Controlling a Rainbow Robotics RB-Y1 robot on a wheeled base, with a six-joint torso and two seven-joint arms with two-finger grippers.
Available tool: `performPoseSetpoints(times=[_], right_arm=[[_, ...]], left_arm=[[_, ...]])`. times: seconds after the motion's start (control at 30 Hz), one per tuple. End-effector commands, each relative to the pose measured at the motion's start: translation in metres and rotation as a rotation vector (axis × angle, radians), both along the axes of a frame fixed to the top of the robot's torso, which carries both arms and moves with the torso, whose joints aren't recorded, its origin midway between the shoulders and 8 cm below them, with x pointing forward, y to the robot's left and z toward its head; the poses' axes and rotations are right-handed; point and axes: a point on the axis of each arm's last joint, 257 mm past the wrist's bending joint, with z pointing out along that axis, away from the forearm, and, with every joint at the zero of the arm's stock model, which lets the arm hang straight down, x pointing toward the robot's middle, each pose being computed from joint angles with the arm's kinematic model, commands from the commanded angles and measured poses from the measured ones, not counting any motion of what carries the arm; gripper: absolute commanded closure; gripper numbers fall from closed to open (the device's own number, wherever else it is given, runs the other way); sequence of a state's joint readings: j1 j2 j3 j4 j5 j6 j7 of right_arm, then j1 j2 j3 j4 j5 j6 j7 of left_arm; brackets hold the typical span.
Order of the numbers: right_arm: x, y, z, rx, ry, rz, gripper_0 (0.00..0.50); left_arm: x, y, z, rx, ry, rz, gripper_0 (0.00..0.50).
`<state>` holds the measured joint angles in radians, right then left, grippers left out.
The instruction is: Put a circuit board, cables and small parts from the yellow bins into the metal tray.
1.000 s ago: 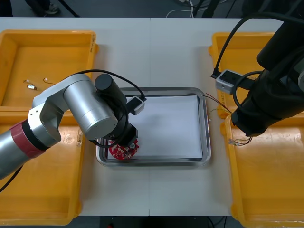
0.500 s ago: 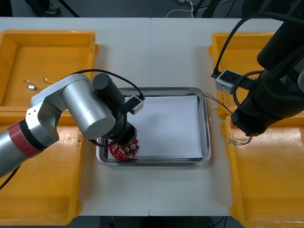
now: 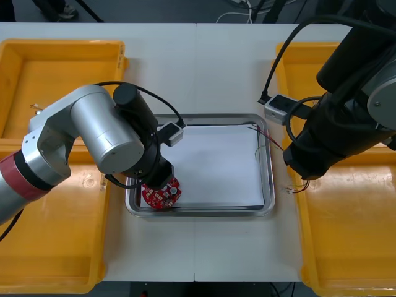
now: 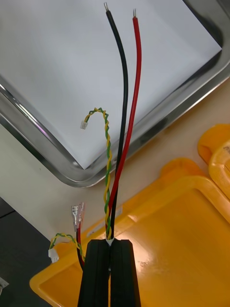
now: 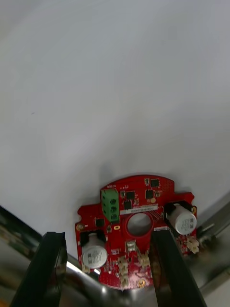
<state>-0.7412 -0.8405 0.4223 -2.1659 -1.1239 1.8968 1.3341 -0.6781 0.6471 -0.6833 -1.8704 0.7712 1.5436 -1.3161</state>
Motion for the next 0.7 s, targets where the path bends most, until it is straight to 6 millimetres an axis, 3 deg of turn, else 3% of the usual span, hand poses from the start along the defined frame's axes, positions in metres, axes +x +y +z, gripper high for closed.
performPoseSetpoints(times=[0.03, 0.37, 0.7], right_arm=[[0.008, 0.027, 0.013, 0.017, -0.022, 0.077, 0.5], [0.01, 0.041, 0.006, -0.038, -0.044, 0.156, 0.5], [0.021, 0.054, -0.012, -0.163, -0.136, 0.347, 0.5]], left_arm=[[0.012, 0.003, 0.057, -0.05, -0.052, 0.07, 0.0], [0.008, 0.029, 0.101, -0.054, -0.044, 0.113, 0.0], [0.021, 0.075, 0.143, -0.036, -0.085, 0.186, 0.0]])
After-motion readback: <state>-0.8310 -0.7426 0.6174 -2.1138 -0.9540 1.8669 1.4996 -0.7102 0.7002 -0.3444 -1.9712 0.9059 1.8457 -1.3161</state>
